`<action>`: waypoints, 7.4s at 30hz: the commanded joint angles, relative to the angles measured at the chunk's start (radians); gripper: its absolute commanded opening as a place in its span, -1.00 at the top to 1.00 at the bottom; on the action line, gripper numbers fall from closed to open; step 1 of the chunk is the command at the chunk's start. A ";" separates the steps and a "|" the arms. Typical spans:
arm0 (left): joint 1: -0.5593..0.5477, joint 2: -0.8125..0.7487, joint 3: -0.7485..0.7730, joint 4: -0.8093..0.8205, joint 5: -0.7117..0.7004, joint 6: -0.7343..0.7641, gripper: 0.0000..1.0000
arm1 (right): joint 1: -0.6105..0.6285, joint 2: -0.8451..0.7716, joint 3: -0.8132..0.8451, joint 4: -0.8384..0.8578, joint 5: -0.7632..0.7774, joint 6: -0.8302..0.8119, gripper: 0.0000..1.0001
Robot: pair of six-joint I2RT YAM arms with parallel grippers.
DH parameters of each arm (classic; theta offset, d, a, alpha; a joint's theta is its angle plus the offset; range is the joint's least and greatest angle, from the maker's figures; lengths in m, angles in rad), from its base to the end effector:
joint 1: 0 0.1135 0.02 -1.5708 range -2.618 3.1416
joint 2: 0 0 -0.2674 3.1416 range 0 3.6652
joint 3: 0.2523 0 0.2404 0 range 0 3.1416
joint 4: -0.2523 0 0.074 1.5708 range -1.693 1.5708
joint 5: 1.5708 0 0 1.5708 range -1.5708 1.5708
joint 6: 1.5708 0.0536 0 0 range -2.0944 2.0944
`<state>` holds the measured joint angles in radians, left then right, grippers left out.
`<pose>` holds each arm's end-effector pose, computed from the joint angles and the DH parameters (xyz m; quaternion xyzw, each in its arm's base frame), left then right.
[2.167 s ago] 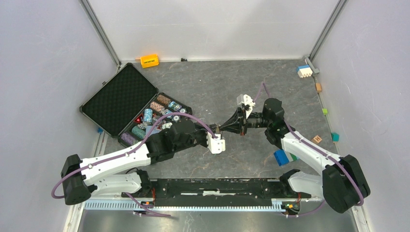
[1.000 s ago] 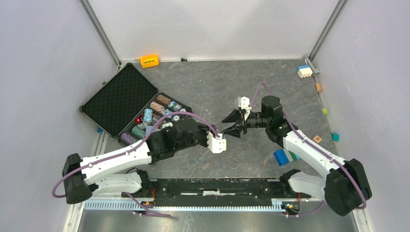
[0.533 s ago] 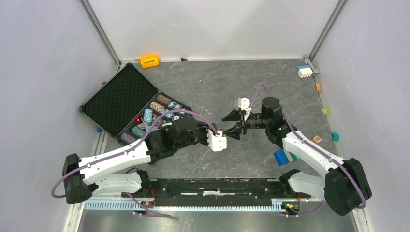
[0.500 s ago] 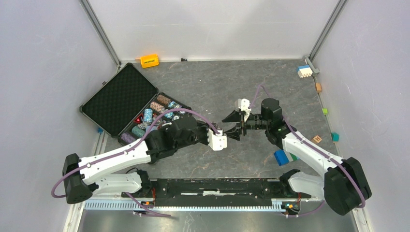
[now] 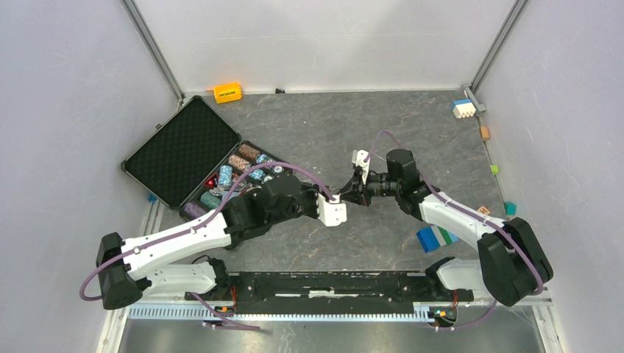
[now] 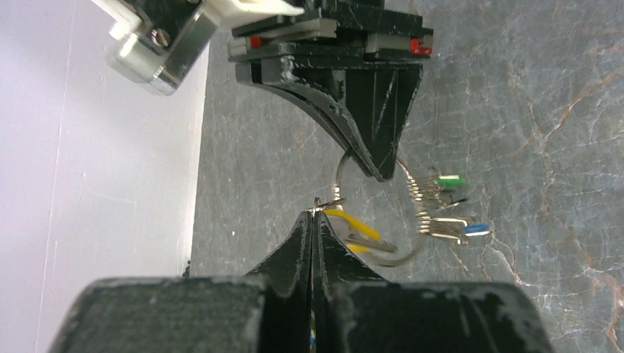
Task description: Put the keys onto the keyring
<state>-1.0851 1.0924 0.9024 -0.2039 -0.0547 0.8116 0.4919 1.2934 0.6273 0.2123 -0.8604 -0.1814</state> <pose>0.1214 -0.2238 0.3169 0.6667 0.4971 -0.0531 0.5528 0.2142 0.1609 0.2263 -0.4632 0.6545 0.4239 0.4212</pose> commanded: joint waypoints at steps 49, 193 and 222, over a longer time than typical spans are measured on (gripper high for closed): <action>0.430 0.728 0.293 -0.129 0.338 -0.449 0.96 | 0.002 0.090 -0.084 0.107 0.631 -0.441 -0.23; 0.987 -0.082 -0.085 0.198 0.239 -0.847 -1.00 | -0.272 -0.292 0.095 -0.220 0.912 -0.104 -0.96; 1.168 -0.055 -0.172 0.532 0.316 -0.931 -1.00 | -0.271 -0.244 0.084 -0.003 0.945 -0.013 -0.96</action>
<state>0.0772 1.0824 0.6968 0.2676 0.2871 -0.1623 0.2222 1.0809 0.6834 0.1585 0.0799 -0.2237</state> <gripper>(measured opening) 0.994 0.979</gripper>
